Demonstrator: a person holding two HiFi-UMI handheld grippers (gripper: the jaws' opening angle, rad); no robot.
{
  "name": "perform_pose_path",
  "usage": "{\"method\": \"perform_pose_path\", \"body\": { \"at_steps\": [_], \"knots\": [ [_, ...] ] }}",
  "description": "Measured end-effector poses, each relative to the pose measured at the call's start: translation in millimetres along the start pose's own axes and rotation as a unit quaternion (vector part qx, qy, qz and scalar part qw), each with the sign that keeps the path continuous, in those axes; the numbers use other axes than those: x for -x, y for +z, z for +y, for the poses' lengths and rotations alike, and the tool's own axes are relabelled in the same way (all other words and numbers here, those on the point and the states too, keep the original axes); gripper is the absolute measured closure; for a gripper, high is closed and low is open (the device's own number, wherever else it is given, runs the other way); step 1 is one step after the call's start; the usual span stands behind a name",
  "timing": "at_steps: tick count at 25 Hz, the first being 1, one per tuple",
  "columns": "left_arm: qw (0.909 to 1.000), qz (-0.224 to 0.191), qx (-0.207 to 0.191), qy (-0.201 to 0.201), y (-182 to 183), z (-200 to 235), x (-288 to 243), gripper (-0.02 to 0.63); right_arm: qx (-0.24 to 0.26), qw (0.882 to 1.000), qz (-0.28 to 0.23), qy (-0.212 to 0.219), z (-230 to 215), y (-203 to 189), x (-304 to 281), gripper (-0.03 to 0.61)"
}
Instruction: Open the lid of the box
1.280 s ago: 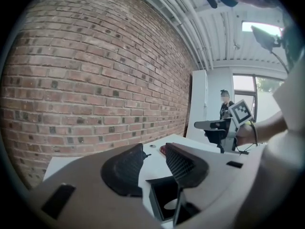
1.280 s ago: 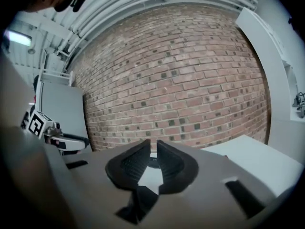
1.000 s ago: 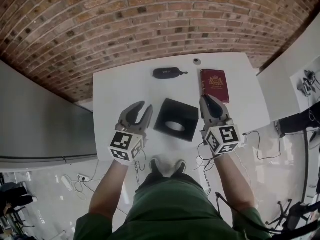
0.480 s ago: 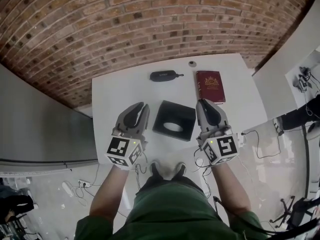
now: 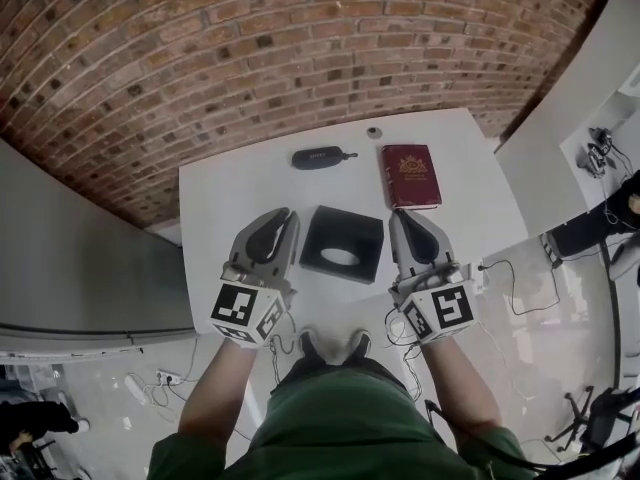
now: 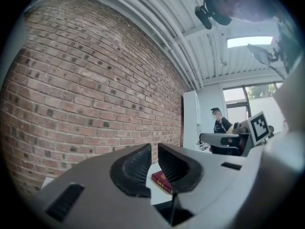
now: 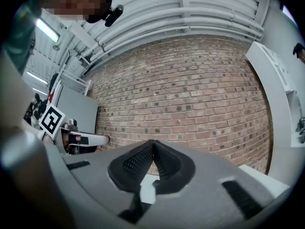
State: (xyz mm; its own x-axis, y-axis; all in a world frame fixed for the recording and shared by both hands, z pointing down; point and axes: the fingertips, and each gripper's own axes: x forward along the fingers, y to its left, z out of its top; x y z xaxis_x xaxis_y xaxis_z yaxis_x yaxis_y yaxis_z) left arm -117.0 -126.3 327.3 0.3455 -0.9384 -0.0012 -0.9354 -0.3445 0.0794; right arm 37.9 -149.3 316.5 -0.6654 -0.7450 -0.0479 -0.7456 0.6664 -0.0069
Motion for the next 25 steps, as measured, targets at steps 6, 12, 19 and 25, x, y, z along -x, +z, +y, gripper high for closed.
{"method": "perform_pose_path", "body": {
  "at_steps": [6,12,19,25],
  "knots": [
    [0.9998,0.002,-0.017,-0.013,3.2,-7.0,-1.3,0.583,0.024,1.0,0.0,0.003,3.1,1.4,0.8,0.575],
    [0.9997,0.007,-0.023,-0.007,3.9,-3.3,-4.2,0.586,0.03,1.0,0.006,0.006,3.4,0.4,-4.4,0.575],
    [0.9997,0.006,-0.022,-0.006,1.3,-0.5,-6.1,0.586,0.034,0.999,0.011,0.004,-1.3,-4.3,-8.1,0.575],
    [0.9995,0.001,-0.032,0.002,-2.7,6.4,-5.2,0.586,0.033,0.999,0.018,0.003,-3.8,-8.9,-8.7,0.575]
  ]
}}
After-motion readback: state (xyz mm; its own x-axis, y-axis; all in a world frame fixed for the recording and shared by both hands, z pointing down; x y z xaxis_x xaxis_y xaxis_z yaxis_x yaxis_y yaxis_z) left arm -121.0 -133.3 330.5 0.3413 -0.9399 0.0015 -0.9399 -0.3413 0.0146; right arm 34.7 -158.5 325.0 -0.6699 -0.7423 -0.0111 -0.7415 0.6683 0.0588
